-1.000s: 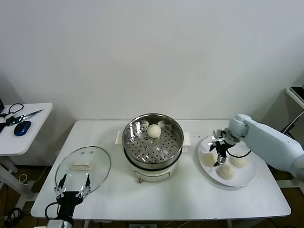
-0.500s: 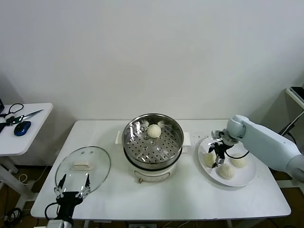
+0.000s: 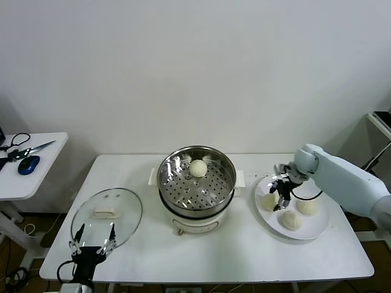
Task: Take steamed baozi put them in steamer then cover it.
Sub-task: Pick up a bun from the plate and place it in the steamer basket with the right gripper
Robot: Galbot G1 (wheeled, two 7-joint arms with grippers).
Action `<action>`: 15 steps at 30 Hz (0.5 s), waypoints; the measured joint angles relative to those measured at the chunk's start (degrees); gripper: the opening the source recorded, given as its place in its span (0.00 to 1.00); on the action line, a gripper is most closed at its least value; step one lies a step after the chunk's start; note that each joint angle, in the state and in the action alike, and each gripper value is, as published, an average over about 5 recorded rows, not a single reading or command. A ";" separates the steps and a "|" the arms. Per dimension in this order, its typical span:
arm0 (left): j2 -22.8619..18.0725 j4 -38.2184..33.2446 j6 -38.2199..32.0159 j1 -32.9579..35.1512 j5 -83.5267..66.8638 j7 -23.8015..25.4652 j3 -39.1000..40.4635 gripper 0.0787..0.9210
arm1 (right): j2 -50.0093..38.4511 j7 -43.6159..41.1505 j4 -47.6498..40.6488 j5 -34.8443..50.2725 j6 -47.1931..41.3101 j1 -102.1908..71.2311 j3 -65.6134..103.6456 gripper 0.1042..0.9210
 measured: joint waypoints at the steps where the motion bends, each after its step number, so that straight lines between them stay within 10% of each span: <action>1: -0.02 -0.03 0.06 -0.06 -0.01 -0.03 0.05 0.88 | -0.02 -0.05 0.24 0.68 -0.07 1.26 -0.83 0.72; 15: 0.03 -1.99 0.52 0.65 -0.36 0.64 1.21 0.88 | 5.36 0.72 4.43 20.01 -3.19 27.46 -20.61 0.72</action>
